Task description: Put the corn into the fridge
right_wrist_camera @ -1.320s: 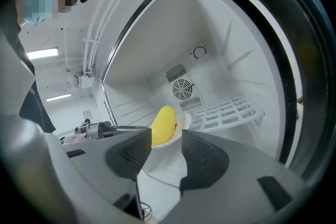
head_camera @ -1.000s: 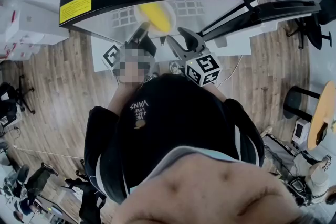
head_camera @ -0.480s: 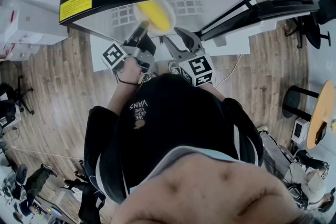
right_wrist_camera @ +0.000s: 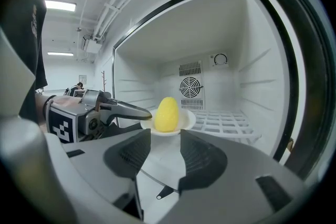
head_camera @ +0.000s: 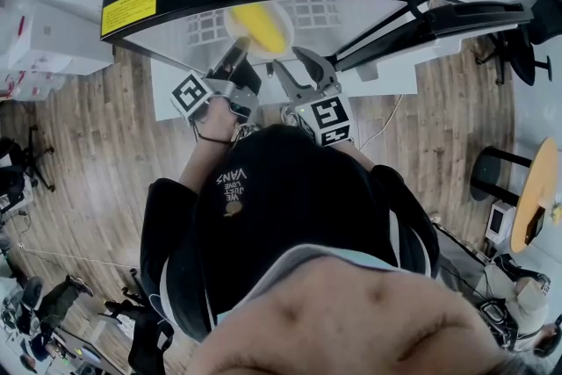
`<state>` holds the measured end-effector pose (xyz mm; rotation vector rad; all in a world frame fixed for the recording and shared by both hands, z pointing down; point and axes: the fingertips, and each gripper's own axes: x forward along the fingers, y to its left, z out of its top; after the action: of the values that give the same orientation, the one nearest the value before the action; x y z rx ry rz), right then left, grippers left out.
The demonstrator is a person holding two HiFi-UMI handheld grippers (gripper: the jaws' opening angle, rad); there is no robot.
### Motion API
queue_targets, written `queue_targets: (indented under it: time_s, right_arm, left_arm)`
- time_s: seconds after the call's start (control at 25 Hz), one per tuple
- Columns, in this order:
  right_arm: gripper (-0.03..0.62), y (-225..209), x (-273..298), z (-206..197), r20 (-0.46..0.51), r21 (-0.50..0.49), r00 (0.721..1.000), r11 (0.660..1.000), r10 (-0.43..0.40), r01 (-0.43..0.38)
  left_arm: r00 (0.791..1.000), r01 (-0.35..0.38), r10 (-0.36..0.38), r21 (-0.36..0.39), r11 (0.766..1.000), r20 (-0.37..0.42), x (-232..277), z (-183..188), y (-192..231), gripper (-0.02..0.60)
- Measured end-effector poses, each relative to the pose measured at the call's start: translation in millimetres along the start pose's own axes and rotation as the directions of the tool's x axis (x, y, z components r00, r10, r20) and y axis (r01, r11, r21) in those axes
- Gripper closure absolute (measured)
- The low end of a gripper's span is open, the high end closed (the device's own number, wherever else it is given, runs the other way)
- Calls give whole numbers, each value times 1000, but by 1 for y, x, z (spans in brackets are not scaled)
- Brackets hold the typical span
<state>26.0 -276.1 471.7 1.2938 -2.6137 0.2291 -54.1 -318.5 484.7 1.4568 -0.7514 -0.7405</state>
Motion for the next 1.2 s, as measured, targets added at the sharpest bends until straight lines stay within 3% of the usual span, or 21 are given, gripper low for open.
queue_targets:
  time_s: [0.6,0.84,1.2]
  right_arm:
    - [413,-1,8,1,-1,14,1000,1000,7,-7]
    - [413,-2,10,2,-6,18,1000,1000,6,-6]
    - [413,-3,15,3,-12,19,1000,1000,4,-4]
  left_arm:
    - [999,22,-22,-2,1000,28,-2,6,0,540]
    - [999,32,-32,24,999,21,0,8,-6,499]
    - [999,41,-41,17,999,-8,1,1,-6,491]
